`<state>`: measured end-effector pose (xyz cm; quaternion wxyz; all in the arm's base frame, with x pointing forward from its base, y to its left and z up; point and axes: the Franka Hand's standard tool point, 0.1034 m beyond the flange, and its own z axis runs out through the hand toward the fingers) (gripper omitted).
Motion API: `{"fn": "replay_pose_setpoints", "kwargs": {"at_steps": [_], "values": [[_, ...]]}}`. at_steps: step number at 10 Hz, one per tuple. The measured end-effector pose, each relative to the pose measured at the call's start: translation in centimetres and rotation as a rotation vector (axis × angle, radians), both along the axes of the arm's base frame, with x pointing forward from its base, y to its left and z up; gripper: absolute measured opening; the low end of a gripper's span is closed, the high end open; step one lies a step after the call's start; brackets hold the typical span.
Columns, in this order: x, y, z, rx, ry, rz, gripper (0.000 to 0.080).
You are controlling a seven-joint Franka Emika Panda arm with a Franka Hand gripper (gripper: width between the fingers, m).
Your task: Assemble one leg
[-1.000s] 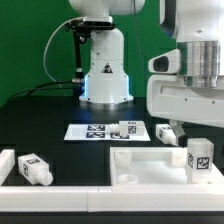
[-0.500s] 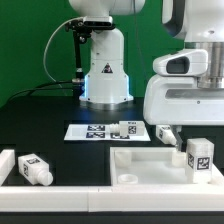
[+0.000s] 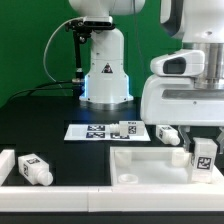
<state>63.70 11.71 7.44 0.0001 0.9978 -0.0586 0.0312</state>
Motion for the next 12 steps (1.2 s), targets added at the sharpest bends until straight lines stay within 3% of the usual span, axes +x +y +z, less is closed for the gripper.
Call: {"fn": "replay_pose_setpoints", "kwargs": {"at_steps": [5,7,10,12], "values": [[0.09,0.21,0.0,0.021,-0.025,-0.601,0.0285],[0.22,-0.1,-0.09,0.093,-0.014,-0.989,0.0285],[0.24,-0.16,-0.06,0.108,-0.012,-1.179,0.0285],[0.25,-0.64,-0.01,0.141,0.019,-1.424,0.0285]]}}
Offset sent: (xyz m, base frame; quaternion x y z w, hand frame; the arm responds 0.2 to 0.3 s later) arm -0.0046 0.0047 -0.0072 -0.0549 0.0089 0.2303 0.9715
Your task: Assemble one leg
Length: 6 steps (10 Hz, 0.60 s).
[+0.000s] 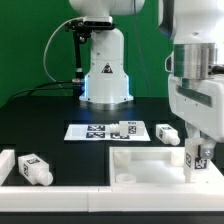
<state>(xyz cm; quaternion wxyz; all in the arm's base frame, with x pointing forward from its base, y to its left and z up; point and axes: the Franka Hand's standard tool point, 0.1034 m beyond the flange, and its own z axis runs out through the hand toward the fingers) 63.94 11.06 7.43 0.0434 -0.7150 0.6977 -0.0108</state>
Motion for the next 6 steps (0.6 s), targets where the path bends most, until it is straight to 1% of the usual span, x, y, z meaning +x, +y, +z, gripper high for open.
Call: {"fn": "replay_pose_setpoints", "kwargs": {"at_steps": [1,2,4,5,6], "values": [[-0.02,-0.04,-0.03,0.029,0.01,-0.156,0.0285],[0.14,-0.03,-0.03,0.049,0.006,-0.271,0.0285],[0.16,-0.62,-0.08,0.057,0.013,-0.41,0.0285],[0.14,-0.68,-0.09,0.054,0.011,-0.411,0.0285],[0.13,-0.65,-0.1,0.053,0.011,-0.404,0.0358]]}}
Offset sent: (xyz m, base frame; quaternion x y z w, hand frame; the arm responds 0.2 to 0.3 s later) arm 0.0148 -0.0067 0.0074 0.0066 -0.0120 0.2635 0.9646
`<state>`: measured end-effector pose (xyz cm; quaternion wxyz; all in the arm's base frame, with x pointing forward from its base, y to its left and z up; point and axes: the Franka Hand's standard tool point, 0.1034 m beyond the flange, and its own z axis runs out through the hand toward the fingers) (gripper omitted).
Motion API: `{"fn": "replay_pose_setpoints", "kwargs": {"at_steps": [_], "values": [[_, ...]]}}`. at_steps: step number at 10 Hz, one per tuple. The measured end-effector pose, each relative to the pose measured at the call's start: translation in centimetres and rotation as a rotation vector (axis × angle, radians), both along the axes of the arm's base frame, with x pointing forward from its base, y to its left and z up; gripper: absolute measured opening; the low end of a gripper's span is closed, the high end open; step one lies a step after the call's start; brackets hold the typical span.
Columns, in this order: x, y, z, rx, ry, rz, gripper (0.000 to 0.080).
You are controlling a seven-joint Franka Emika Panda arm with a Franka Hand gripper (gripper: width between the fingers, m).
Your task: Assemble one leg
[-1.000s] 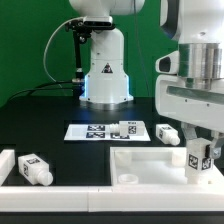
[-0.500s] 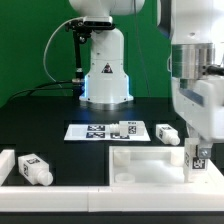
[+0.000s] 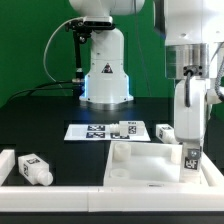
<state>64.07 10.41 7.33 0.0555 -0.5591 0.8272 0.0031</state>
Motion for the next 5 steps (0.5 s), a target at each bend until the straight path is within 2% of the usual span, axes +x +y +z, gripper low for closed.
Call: {"fn": "replay_pose_setpoints", "kwargs": {"at_steps": [1,2,3,4,5], "values": [[0.0,0.0,0.0,0.0,0.0,0.007,0.0358],[0.0,0.2,0.2,0.001,-0.003,0.011,0.0545],[0.5,0.9,1.7,0.009,-0.026,0.035,0.0545],[0.8,1.2,3.4,0.02,-0.048,0.05,0.0628],[0.9,1.2,3.6,0.021,-0.052,0.051,0.0645]]}}
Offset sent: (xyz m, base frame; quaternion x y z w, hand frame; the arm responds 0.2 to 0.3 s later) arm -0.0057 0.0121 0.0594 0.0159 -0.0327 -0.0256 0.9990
